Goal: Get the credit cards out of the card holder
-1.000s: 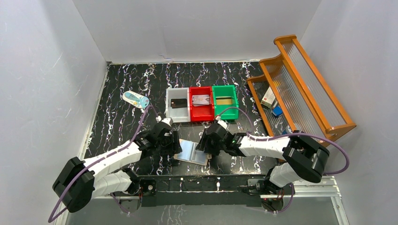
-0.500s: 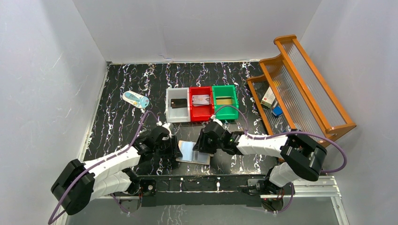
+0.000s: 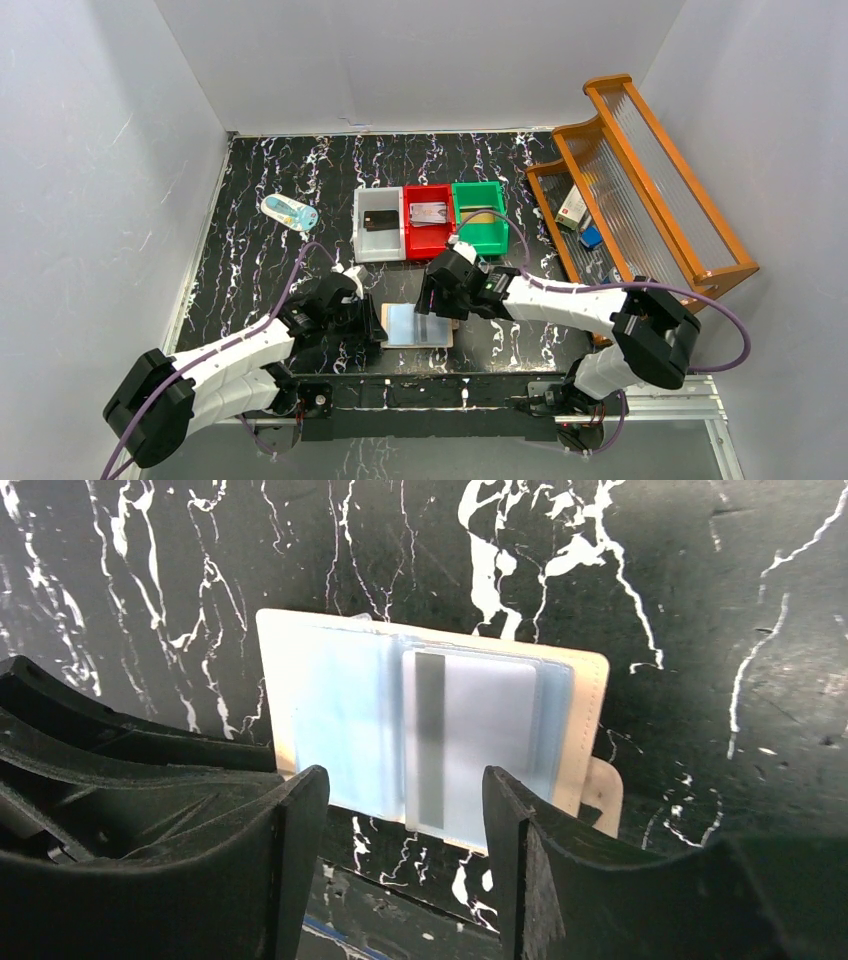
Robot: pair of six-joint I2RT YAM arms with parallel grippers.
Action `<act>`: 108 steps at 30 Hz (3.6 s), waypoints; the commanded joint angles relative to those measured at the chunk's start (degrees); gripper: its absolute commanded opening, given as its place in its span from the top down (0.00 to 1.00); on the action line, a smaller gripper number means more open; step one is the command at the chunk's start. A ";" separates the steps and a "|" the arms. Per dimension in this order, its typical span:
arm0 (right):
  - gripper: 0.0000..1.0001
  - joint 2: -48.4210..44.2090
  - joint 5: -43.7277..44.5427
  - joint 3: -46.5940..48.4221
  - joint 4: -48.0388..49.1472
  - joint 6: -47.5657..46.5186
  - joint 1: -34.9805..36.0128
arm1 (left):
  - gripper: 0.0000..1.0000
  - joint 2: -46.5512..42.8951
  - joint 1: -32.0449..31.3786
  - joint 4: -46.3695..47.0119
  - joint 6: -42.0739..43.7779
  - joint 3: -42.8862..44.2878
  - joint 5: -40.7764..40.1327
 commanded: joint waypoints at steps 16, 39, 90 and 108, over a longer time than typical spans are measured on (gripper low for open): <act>0.25 16.52 15.10 18.56 -22.18 -2.17 6.44 | 0.81 -2.30 -0.10 0.91 -0.77 -2.01 3.88; 0.47 14.10 14.60 19.47 -21.23 -3.37 7.71 | 0.81 0.61 -0.15 2.57 0.43 -1.42 5.25; 0.24 14.39 15.23 18.39 -21.14 -6.79 7.38 | 0.82 0.84 -0.18 0.69 1.95 -0.34 5.08; 0.29 19.52 11.89 13.21 -16.09 -5.25 6.90 | 0.82 0.67 -0.15 0.31 2.08 0.00 5.08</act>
